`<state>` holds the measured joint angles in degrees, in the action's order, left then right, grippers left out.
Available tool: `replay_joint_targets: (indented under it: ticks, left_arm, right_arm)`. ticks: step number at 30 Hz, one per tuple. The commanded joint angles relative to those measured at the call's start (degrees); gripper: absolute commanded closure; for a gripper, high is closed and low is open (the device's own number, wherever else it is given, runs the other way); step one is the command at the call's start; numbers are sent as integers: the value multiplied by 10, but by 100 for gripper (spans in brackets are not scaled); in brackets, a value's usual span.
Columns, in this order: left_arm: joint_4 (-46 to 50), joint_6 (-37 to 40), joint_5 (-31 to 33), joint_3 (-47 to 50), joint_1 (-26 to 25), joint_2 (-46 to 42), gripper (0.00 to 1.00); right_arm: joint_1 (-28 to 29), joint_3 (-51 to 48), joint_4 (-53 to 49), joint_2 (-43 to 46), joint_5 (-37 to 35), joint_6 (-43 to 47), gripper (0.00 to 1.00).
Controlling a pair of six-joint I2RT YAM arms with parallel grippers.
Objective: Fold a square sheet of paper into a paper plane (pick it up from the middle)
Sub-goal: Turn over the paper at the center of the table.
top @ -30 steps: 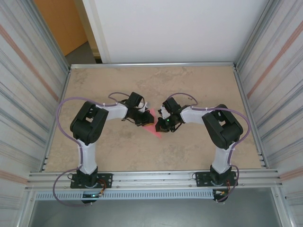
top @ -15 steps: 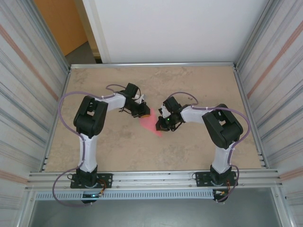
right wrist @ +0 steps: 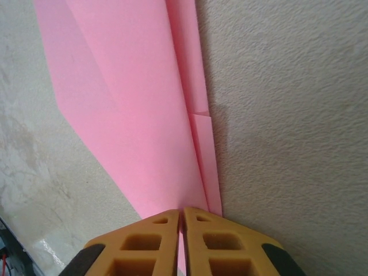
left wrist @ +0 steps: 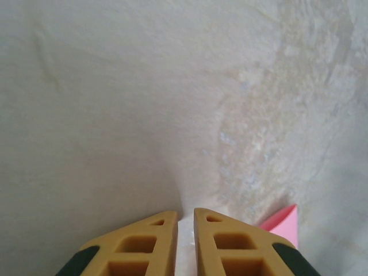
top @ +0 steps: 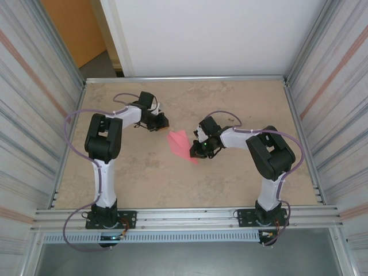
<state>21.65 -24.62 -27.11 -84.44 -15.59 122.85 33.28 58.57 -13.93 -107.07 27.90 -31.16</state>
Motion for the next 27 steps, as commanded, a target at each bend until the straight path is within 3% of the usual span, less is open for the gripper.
replay_joint_targets:
  ticks: [1, 5, 10, 17, 27]
  left_arm:
    - [21, 21, 32, -9, 8, -23, 83]
    - [3, -2, 27, 28, 8, -100, 77]
    - [-31, -43, 42, 116, 10, -189, 61]
    - [-107, -118, 18, 248, 10, -271, 49]
    - [-180, -170, -26, 331, 10, -297, 46]
  right_arm:
    - [-10, -7, -49, 2, -29, -17, 85]
    - [-25, -1, 33, 59, 8, -44, 72]
    - [-43, 18, 70, 69, 1, -14, 59]
    - [-58, 80, 44, -1, 39, 67, 57]
    - [-55, 146, -13, -80, 120, 154, 65]
